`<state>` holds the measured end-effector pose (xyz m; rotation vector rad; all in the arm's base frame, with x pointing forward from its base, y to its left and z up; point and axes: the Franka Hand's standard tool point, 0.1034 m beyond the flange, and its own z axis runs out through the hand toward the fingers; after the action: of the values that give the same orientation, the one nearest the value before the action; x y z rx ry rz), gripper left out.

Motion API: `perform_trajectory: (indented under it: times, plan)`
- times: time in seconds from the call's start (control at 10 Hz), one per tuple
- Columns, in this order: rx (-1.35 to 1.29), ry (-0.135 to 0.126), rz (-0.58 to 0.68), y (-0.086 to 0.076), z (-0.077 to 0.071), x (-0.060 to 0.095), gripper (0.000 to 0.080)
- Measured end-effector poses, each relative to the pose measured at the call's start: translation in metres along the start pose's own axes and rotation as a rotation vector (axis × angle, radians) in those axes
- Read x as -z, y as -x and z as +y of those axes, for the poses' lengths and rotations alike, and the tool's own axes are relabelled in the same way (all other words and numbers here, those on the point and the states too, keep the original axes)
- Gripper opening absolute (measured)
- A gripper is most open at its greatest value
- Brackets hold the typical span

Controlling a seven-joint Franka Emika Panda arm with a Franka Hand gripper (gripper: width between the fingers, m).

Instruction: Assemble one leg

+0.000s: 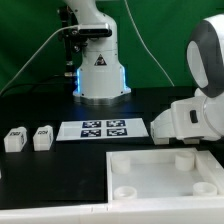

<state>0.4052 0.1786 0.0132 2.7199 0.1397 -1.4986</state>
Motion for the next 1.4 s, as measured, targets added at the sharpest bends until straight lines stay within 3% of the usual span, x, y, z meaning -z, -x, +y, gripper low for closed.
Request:
perform_trajectory:
  times: [0.2,0.5,0.6,0.7,0.9,1.4]
  plan:
    - [-0.006,0.006,-0.012,0.0004,-0.0021,-0.0087,0.0649]
    - [-0.005,0.008,-0.014,0.0002,-0.0029,-0.0098,0.0649]
    - [-0.005,0.008,-0.014,0.0002,-0.0029,-0.0098,0.0523]
    - [-0.005,0.008,-0.014,0.0002,-0.0029,-0.0098,0.0523]
    - [-0.005,0.008,-0.014,0.0002,-0.0029,-0.0098,0.0291]
    - [-0.005,0.008,-0.014,0.0002,-0.0029,-0.0098,0.0291]
